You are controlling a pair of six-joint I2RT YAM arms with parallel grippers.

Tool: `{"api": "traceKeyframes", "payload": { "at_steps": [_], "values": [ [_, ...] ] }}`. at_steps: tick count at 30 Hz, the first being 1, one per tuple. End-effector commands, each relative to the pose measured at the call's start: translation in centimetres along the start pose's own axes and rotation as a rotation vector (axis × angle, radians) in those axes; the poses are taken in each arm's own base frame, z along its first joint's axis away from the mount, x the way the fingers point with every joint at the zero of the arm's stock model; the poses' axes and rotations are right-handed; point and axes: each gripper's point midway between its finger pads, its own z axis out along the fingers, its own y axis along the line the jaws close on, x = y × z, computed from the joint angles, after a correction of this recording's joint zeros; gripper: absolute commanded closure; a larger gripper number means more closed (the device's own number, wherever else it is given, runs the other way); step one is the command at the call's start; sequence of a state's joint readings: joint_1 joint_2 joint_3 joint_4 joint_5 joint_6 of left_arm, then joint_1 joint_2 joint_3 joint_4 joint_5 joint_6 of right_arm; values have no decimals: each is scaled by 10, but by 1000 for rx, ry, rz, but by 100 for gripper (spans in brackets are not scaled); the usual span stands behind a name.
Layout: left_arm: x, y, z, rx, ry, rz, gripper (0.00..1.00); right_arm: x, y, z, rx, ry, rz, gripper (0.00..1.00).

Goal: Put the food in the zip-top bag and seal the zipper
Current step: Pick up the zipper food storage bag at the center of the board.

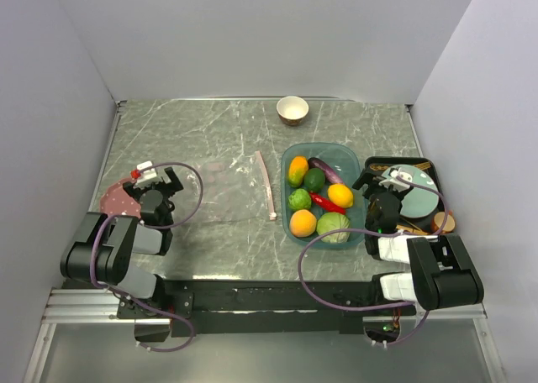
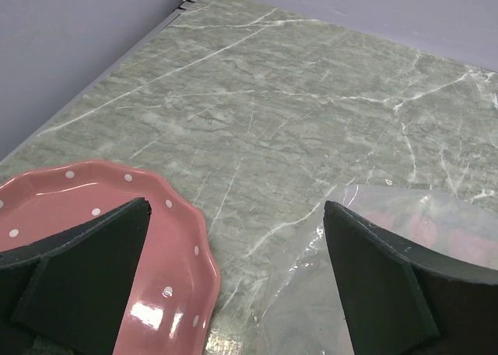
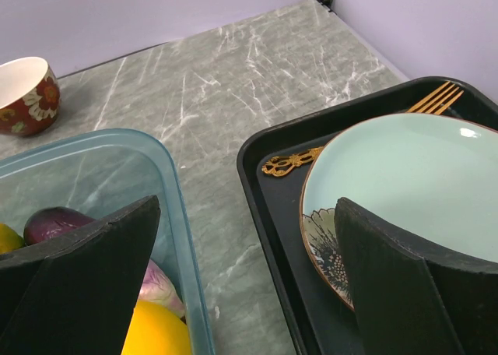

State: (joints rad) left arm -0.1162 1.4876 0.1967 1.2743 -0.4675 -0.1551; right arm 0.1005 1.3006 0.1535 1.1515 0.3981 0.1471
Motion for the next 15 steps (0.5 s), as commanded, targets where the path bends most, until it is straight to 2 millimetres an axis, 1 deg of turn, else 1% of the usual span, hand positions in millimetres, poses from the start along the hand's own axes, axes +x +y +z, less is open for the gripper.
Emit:
{"api": "traceKeyframes", "payload": {
  "at_steps": [1,3,4,6,7,8,9,10,11,12,13,14,15],
  "values": [
    [-19,-5,5,13,-58,-46,1,-18,7,8,-8,-54,11,0],
    [-18,-6,5,14,-53,-45,1,-18,7,8,-8,-54,13,0],
    [-19,-6,6,16,-56,-47,1,-14,8,9,-10,-31,9,0],
    [-18,-4,12,25,-40,-73,1,-22,8,6,-14,-70,14,0],
    [-18,6,10,-10,-39,-82,1,-22,9,3,-16,-57,19,0],
    [-25,5,8,-1,-55,-107,1,-28,10,3,-20,-70,17,0],
    [-25,5,5,11,-55,-99,1,-34,11,4,-12,-81,6,0],
    [-31,4,3,23,-83,-100,1,-25,8,2,7,-5,-31,0],
    [-39,5,1,15,-105,-89,1,-46,14,10,17,-17,-15,0],
    [-39,6,-1,-7,-83,-97,1,-51,15,11,30,5,-13,0],
    [-52,2,5,-32,-76,-144,1,-44,9,5,61,92,-18,0],
    [-27,15,-4,-107,92,-108,1,-70,16,9,76,84,31,0],
    [-30,15,-5,-127,132,-138,1,-76,20,6,74,116,58,0]
  ]
}}
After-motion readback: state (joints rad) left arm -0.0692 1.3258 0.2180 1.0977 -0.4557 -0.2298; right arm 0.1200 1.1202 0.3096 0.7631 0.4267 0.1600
